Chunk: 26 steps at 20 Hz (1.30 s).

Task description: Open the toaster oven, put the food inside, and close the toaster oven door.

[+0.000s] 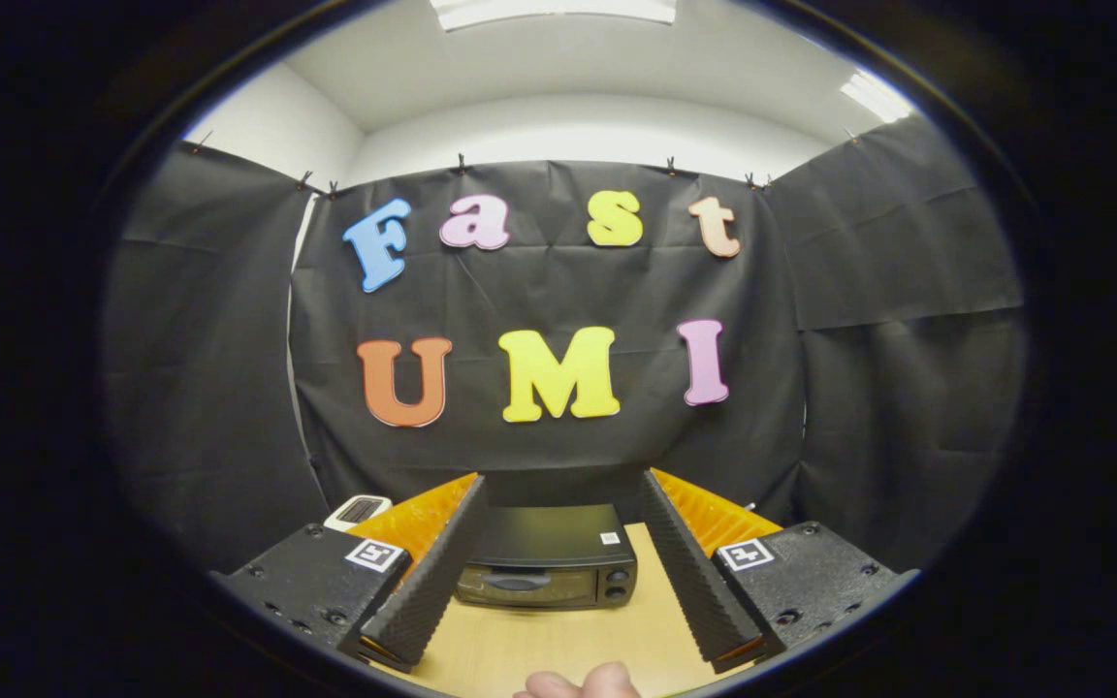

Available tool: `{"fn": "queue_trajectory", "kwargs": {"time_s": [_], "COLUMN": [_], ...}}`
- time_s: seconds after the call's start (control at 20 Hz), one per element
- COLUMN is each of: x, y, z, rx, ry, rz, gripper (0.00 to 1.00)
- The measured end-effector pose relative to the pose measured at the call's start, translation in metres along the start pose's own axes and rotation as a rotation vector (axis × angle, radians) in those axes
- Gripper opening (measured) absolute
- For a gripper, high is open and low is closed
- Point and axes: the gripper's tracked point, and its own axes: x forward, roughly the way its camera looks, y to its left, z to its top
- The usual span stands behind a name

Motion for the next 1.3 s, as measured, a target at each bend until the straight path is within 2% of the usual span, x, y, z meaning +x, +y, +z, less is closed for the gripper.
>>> {"fn": "queue_trajectory", "kwargs": {"time_s": [0.55,0.85,1.05,1.3], "x": [0.014,0.045,0.085,0.14], "y": [-0.008,0.009,0.025,0.041], "z": [-0.013,-0.039,-0.071,-0.142], "rx": [-0.002,0.031,0.013,-0.006], "ry": [0.03,0.064,0.113,0.237], "rz": [-0.015,0.012,0.036,0.054], "gripper": [1.0,1.0,1.0,1.0]}}
